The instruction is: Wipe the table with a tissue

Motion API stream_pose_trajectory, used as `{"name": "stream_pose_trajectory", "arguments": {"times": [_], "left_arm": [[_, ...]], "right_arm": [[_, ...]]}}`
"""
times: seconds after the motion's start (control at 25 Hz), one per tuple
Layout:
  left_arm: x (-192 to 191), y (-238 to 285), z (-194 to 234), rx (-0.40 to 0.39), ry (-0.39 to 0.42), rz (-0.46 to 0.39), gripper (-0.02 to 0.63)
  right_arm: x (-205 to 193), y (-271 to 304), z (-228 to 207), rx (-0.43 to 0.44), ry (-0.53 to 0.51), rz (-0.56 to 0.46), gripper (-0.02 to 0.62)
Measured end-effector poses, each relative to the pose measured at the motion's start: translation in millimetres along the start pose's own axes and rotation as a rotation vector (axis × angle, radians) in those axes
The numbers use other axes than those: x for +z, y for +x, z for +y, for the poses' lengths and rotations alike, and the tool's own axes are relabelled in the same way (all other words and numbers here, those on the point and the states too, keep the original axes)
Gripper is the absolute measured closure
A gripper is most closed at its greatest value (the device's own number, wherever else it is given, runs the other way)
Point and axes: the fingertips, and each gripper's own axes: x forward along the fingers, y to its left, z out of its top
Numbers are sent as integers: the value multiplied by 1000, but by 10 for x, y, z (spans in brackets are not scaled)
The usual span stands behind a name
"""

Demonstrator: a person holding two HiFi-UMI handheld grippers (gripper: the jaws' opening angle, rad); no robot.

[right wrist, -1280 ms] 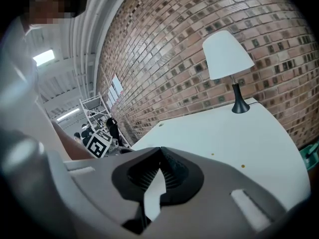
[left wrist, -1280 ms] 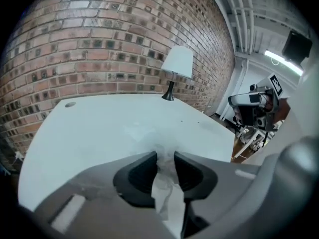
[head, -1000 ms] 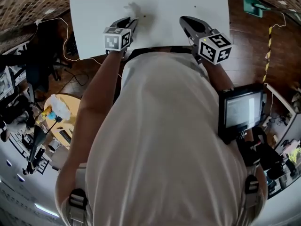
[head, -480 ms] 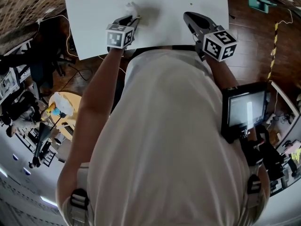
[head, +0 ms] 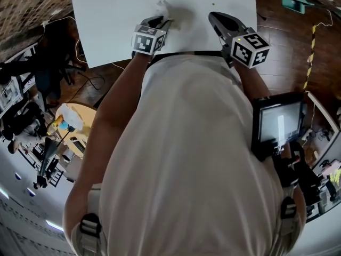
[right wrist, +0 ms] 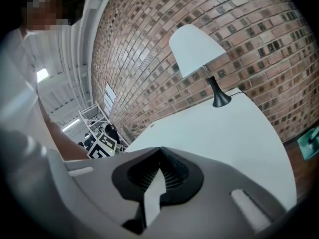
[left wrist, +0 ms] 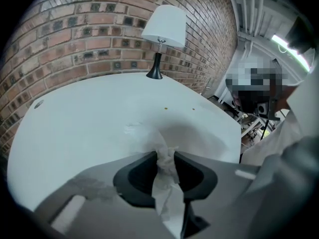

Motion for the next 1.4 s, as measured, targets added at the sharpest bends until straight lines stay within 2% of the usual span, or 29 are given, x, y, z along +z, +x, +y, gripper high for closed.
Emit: {"name": "stream_pose_trajectory", "arguments": {"times": [0.24, 0.4, 0.52, 0.64, 0.72, 1.0, 1.08, 1.24, 1.4], "left_arm": [[82, 73, -418, -84, 4, -10, 511], [97, 52, -534, -126, -14, -2, 512], [93, -26, -607, -209, -98, -24, 512], [251, -216, -618, -268, -222, -172, 511], [316, -320, -483, -234, -269, -246, 511], [279, -591, 235, -15, -454, -392, 509], [241, -548, 255, -38, -440, -401, 509], [307, -380, 44, -119, -295, -339, 509], [449, -169, -145, -165, -192, -279, 507]], "right_arm": [[2, -9, 6, 10, -6, 7, 588], [-5, -8, 22, 18, -11, 12, 588], [17, 7, 34, 24, 1, 2, 588], [44, -16, 13, 20, 20, -16, 588], [50, -35, -9, 13, 24, -23, 588], [34, -118, -45, -2, 36, -37, 588], [21, -156, -67, -8, 38, -39, 588], [22, -240, -141, -27, 45, -50, 588], [18, -352, -244, -54, 58, -59, 588]]}}
